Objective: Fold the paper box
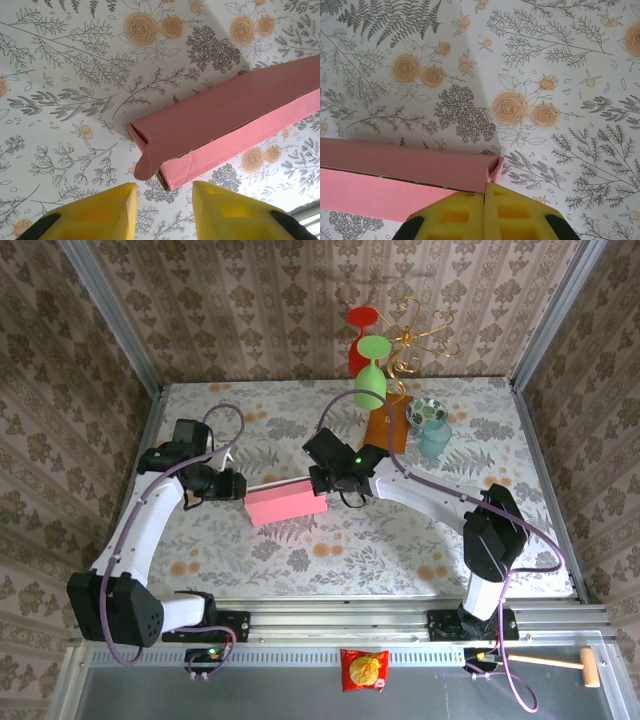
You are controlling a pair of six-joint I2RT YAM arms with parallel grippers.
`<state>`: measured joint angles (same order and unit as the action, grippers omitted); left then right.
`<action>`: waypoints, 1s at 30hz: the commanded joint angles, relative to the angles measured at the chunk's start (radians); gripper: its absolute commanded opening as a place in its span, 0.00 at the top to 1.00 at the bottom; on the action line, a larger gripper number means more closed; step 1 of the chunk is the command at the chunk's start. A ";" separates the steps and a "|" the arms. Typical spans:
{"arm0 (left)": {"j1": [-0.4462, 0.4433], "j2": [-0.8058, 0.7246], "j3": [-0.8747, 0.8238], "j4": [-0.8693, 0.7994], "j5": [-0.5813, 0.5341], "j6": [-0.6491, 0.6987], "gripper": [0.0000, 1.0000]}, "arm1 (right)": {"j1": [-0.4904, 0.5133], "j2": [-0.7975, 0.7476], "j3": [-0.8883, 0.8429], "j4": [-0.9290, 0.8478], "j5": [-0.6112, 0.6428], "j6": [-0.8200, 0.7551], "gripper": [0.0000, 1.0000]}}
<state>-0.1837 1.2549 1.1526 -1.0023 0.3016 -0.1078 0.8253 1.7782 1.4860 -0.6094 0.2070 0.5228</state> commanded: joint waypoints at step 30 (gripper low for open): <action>-0.031 0.066 -0.020 0.031 -0.024 -0.044 1.00 | 0.006 0.035 0.008 -0.071 -0.004 -0.011 1.00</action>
<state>-0.2081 1.3220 1.1328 -0.9493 0.2726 -0.1379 0.8253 1.7817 1.4899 -0.6094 0.2066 0.5228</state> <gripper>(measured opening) 0.053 0.057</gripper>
